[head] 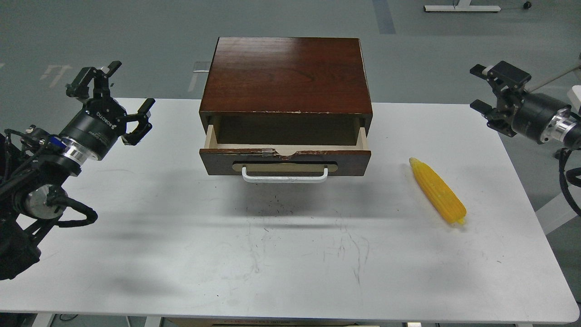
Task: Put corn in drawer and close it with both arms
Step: 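Move the right gripper down toward the yellow corn cob, then grasp the yellow corn cob with the right gripper and lift it, then carry the corn over the open drawer and lower it inside, then open the right gripper and withdraw it away from the drawer, then reach the left gripper to the drawer's white handle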
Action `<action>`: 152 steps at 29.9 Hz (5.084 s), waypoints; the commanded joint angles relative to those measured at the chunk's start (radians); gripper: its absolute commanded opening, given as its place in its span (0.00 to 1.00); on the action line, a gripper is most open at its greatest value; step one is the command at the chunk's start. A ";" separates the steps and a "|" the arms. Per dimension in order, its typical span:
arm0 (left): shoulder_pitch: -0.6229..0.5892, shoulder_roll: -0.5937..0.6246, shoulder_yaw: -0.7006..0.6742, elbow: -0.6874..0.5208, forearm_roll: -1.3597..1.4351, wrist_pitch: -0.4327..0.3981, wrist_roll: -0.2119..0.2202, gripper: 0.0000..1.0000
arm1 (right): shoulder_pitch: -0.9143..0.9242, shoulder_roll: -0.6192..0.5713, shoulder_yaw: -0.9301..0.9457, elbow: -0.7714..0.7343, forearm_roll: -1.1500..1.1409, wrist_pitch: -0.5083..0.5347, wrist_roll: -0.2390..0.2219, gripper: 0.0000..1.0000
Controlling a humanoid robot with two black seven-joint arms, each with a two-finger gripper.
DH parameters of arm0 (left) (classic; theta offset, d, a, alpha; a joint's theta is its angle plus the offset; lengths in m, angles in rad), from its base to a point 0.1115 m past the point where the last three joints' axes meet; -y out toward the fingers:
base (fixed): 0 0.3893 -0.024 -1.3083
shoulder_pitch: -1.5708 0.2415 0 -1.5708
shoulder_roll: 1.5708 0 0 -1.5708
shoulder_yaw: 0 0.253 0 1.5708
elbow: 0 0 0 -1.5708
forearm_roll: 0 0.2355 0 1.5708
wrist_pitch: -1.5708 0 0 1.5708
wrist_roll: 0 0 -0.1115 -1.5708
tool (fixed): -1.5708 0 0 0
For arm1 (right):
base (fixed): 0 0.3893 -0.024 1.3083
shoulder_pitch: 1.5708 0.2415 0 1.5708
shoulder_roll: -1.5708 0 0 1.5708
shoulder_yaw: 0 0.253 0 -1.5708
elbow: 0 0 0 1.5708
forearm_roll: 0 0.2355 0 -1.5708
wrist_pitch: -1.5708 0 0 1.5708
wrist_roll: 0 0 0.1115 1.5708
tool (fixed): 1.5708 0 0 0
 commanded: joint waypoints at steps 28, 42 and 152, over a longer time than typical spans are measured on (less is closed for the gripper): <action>-0.001 -0.021 0.000 -0.001 0.003 0.000 -0.002 1.00 | 0.012 0.049 -0.448 0.084 -0.765 -0.397 0.000 0.90; -0.003 -0.023 0.000 -0.001 0.003 0.000 0.000 1.00 | 0.023 0.073 -0.465 0.090 -0.761 -0.411 0.000 0.03; -0.067 0.111 0.012 -0.190 0.370 0.000 -0.027 1.00 | -0.141 0.174 -0.004 0.112 0.700 -0.171 0.000 1.00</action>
